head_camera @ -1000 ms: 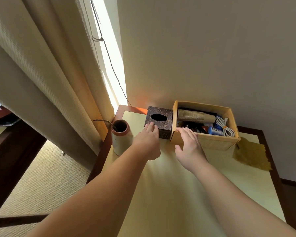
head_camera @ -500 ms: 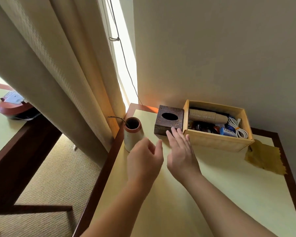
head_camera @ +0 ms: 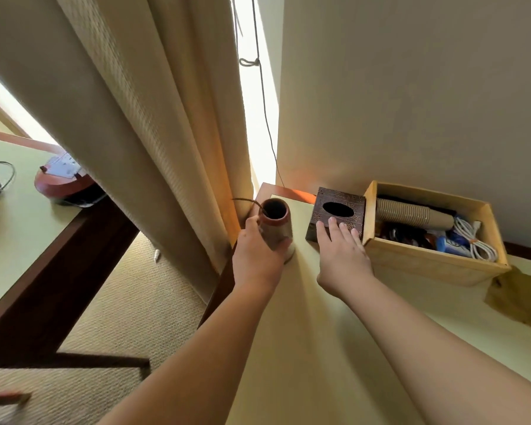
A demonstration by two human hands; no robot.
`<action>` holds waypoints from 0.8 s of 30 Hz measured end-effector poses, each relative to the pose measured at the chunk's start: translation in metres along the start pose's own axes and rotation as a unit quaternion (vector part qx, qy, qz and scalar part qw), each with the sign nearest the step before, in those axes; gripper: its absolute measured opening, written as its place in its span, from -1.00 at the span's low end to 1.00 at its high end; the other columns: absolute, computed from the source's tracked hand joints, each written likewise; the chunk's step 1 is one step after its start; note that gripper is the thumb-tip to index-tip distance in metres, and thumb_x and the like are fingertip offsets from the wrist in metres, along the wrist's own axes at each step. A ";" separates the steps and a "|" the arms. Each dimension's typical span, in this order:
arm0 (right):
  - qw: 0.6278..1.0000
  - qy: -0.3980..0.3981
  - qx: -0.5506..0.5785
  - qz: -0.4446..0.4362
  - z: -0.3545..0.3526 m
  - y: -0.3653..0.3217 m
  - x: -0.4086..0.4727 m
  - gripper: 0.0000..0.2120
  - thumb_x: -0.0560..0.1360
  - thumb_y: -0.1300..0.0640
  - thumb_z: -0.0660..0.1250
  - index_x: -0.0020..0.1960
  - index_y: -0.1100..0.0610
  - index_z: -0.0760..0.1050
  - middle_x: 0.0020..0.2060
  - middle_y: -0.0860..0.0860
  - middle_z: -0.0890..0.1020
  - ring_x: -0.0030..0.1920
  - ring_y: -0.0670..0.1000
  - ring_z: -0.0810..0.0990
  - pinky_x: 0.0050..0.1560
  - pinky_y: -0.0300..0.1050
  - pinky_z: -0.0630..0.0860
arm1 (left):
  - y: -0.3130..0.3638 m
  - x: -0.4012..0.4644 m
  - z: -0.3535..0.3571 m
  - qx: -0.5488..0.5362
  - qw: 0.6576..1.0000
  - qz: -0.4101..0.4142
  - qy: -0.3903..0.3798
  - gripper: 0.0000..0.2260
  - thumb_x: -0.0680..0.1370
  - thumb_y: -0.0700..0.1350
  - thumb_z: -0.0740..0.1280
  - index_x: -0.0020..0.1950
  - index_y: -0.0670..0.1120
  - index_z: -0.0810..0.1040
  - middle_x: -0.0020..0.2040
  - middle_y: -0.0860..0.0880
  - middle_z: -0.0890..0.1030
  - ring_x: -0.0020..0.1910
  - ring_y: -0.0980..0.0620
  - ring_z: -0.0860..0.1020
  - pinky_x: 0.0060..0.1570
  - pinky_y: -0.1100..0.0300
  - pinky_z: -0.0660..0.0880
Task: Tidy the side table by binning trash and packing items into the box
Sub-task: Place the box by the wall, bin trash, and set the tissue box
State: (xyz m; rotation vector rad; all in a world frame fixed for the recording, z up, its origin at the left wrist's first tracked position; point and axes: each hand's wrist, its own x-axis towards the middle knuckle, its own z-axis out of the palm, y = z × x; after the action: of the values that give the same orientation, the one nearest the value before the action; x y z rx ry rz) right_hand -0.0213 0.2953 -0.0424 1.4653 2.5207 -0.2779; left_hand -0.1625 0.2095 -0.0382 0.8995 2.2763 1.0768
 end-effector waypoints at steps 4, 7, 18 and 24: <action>1.000 0.005 0.016 0.005 0.001 0.000 0.001 -0.11 0.53 0.26 0.28 0.69 0.07 -0.16 0.69 0.11 -0.13 0.67 0.16 -0.13 0.65 0.10 -0.15 | 0.012 0.032 0.013 0.019 1.000 0.018 0.005 -0.38 0.51 0.12 0.52 0.48 0.03 0.36 0.24 0.01 0.58 0.17 -0.02 0.57 0.05 0.12 0.42; 1.000 0.000 0.023 0.007 0.000 0.000 0.002 -0.07 0.52 0.24 0.35 0.69 0.07 -0.16 0.68 0.11 -0.13 0.67 0.16 -0.14 0.65 0.12 -0.14 | 0.024 0.054 0.022 0.030 0.999 0.030 -0.002 -0.37 0.52 0.06 0.52 0.50 -0.01 0.34 0.27 -0.03 0.59 0.21 -0.08 0.57 0.06 0.05 0.46; 0.999 -0.004 0.032 0.004 -0.005 0.002 0.003 -0.10 0.53 0.25 0.32 0.70 0.07 -0.14 0.69 0.10 -0.11 0.67 0.15 -0.13 0.65 0.10 -0.15 | 0.044 0.096 0.048 0.047 0.998 0.024 0.026 -0.56 0.47 0.05 0.57 0.15 0.10 0.36 0.11 0.03 0.61 0.05 -0.07 0.59 0.08 -0.04 0.59; 1.000 -0.018 0.025 -0.005 -0.008 0.004 0.002 -0.09 0.52 0.24 0.32 0.69 0.06 -0.14 0.69 0.11 -0.10 0.67 0.15 -0.11 0.65 0.10 -0.14 | 0.054 0.109 0.048 0.057 0.998 0.009 0.007 -0.55 0.49 0.02 0.56 0.22 0.01 0.39 0.14 -0.05 0.62 0.03 -0.09 0.56 -0.04 0.05 0.44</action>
State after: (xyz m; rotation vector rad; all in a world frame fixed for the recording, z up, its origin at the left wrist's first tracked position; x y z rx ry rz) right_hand -0.0194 0.3010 -0.0355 1.4524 2.5113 -0.3694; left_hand -0.1864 0.3383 -0.0367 0.9607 2.3658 0.9711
